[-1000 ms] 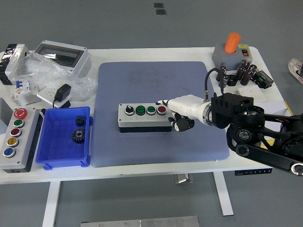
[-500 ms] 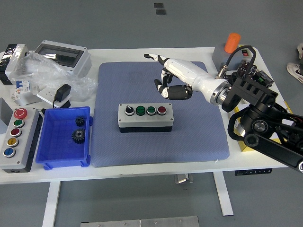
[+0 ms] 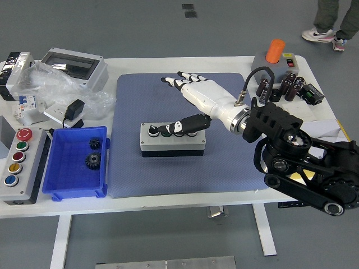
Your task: Pick up the button,place it on the desk,press the button,press the button
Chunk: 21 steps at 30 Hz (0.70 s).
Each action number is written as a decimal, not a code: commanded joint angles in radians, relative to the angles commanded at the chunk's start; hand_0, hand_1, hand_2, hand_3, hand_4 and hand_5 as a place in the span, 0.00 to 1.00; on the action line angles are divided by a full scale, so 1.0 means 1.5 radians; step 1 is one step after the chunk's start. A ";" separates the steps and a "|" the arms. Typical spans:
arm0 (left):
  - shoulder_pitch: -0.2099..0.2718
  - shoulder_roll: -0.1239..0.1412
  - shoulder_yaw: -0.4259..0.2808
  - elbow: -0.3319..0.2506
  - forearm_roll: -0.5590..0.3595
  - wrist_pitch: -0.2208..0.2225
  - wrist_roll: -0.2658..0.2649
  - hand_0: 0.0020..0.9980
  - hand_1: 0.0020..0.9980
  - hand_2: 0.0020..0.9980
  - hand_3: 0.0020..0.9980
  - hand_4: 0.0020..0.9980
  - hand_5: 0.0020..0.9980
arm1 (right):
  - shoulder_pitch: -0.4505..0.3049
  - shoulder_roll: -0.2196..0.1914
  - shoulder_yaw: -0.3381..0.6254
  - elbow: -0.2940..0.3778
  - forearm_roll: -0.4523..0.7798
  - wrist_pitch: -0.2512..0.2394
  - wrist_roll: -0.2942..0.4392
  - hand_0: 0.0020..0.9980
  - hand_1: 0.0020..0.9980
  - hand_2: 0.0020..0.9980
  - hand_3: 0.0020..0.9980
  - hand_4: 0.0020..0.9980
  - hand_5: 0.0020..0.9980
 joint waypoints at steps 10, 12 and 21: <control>0.001 0.007 -0.008 0.000 0.013 0.000 0.007 0.64 0.63 0.59 0.57 0.42 0.00 | 0.006 0.021 -0.043 -0.010 0.004 0.041 -0.029 1.00 1.00 1.00 1.00 1.00 0.67; 0.001 0.008 -0.008 0.000 0.014 0.001 0.008 0.64 0.63 0.59 0.57 0.42 0.00 | 0.006 0.025 -0.048 -0.015 0.000 0.043 -0.031 1.00 1.00 1.00 1.00 1.00 0.67; 0.005 0.004 -0.006 -0.001 0.011 0.001 0.009 0.64 0.65 0.59 0.58 0.48 0.00 | 0.017 0.039 -0.071 -0.041 0.001 0.048 -0.035 1.00 1.00 1.00 1.00 1.00 0.67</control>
